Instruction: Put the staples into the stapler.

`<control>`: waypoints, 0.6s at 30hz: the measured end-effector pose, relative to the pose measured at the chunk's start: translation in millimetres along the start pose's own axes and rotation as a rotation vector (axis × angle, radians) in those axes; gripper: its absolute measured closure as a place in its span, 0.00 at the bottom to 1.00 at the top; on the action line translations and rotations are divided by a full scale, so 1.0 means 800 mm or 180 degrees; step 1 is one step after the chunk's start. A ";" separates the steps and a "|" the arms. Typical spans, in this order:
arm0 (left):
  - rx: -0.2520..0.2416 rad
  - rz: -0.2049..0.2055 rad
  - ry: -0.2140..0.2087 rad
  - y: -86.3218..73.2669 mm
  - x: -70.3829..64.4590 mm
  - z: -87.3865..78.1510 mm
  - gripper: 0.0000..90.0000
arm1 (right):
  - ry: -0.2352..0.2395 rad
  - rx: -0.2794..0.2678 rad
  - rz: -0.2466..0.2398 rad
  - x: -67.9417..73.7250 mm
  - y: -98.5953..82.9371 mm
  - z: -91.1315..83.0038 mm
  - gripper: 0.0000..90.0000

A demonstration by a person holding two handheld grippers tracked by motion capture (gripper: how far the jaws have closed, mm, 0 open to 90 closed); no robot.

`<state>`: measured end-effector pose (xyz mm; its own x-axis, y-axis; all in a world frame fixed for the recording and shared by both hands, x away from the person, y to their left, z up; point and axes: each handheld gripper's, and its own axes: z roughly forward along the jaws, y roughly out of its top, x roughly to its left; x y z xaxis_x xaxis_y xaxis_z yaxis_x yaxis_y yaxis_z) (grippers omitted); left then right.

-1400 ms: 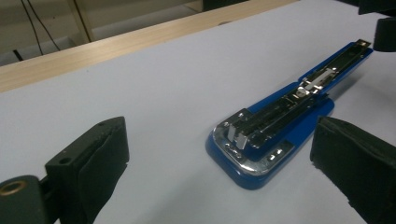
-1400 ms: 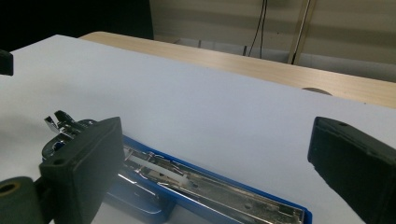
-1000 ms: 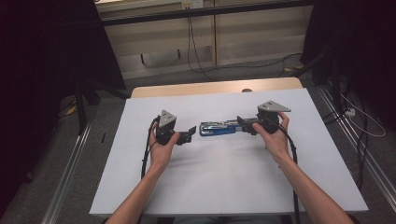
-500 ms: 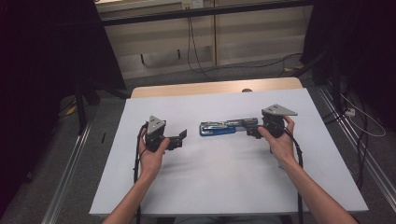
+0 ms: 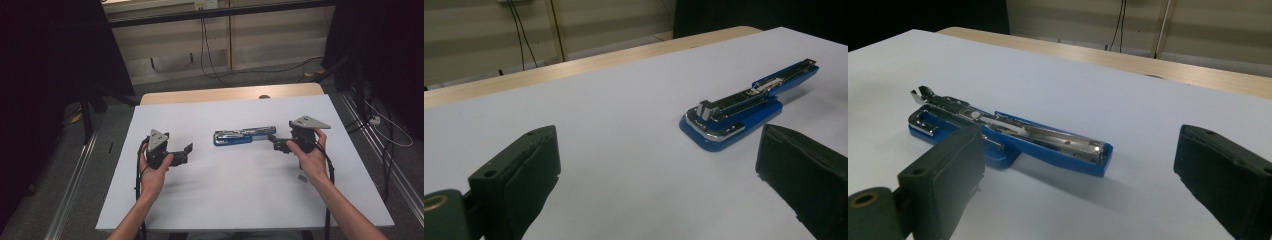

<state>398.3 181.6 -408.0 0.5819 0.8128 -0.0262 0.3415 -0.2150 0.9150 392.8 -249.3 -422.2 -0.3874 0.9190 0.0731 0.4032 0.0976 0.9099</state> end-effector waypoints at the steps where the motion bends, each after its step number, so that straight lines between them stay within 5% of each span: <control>1: 0.0008 -0.0004 0.0001 -0.002 0.000 -0.001 0.05 | 0.0016 0.0011 0.0011 -0.001 -0.001 -0.004 0.07; 14: 0.0090 0.0033 0.0048 -0.027 0.002 -0.034 0.05 | 0.0235 0.0295 -0.0042 -0.007 -0.008 -0.031 0.10; 18: 0.0089 -0.0062 0.0110 -0.029 0.003 -0.038 0.05 | 0.0277 0.0460 -0.0033 -0.009 -0.013 -0.037 0.10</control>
<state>369.1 204.8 -416.8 0.5492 0.8351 -0.0295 0.3733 -0.2137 0.9028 367.0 -268.3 -420.4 -0.4599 0.8818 0.1048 0.5115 0.1666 0.8430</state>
